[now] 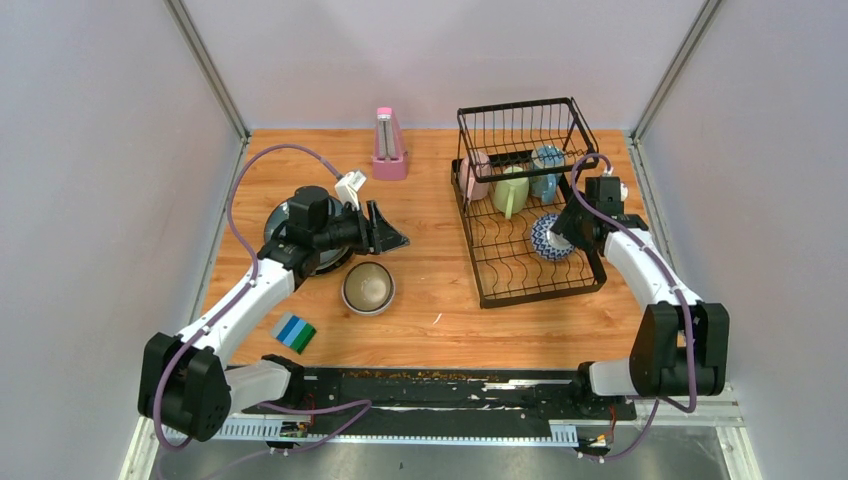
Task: Load the mixed dishes into the dish rack
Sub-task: Turn the bowl upside down on the dish rack.
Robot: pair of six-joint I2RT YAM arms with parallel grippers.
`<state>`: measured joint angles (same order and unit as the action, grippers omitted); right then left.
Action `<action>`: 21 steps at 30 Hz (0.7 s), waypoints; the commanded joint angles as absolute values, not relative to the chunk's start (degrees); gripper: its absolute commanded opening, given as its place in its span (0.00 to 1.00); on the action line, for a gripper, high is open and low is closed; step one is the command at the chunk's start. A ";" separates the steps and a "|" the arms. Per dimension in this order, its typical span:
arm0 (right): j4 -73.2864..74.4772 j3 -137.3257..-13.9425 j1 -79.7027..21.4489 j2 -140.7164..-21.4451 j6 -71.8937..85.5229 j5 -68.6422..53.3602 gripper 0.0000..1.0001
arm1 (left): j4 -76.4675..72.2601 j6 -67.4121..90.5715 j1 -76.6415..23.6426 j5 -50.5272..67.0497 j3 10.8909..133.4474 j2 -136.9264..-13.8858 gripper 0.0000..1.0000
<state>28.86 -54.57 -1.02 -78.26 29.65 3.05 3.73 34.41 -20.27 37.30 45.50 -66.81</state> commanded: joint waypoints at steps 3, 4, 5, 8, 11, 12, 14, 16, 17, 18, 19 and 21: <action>23.90 -58.22 -0.70 -79.99 29.52 5.32 0.16 | 4.06 32.55 -20.30 36.18 48.03 -65.60 0.64; 23.45 -58.24 -0.70 -80.33 29.55 5.19 0.17 | 4.01 32.55 -20.30 36.20 48.05 -65.67 0.64; 22.90 -58.30 -0.70 -80.71 29.61 5.11 0.17 | 3.99 32.53 -20.30 36.25 48.14 -65.83 0.64; 21.67 -58.29 -0.70 -81.65 29.62 5.69 0.21 | 3.98 32.54 -20.30 36.30 48.05 -65.98 0.64; 20.88 -58.46 -0.70 -82.67 29.84 6.23 0.24 | 3.92 32.70 -20.30 36.24 47.85 -65.86 0.64; 20.73 -58.57 -0.70 -82.90 29.90 6.24 0.25 | 3.94 32.74 -20.30 36.27 47.78 -65.80 0.64; 20.37 -58.44 -0.68 -83.34 30.33 6.22 0.27 | 4.02 32.69 -20.26 36.23 47.73 -65.68 0.64; 20.01 -58.19 -0.70 -83.50 30.78 6.26 0.30 | 4.19 32.63 -20.30 36.16 47.73 -65.53 0.64; 19.77 -58.06 -0.66 -83.57 30.91 6.12 0.32 | 4.25 32.63 -20.30 36.13 47.73 -65.55 0.64; 19.57 -57.95 -0.70 -83.57 30.93 5.91 0.34 | 4.25 32.62 -20.30 36.13 47.72 -65.56 0.64; 19.36 -57.79 -0.75 -83.63 31.00 5.89 0.35 | 4.28 32.63 -20.30 36.08 47.72 -65.61 0.64; 19.10 -57.46 -0.79 -83.87 31.22 6.11 0.40 | 4.16 32.67 -20.30 36.17 47.72 -65.69 0.64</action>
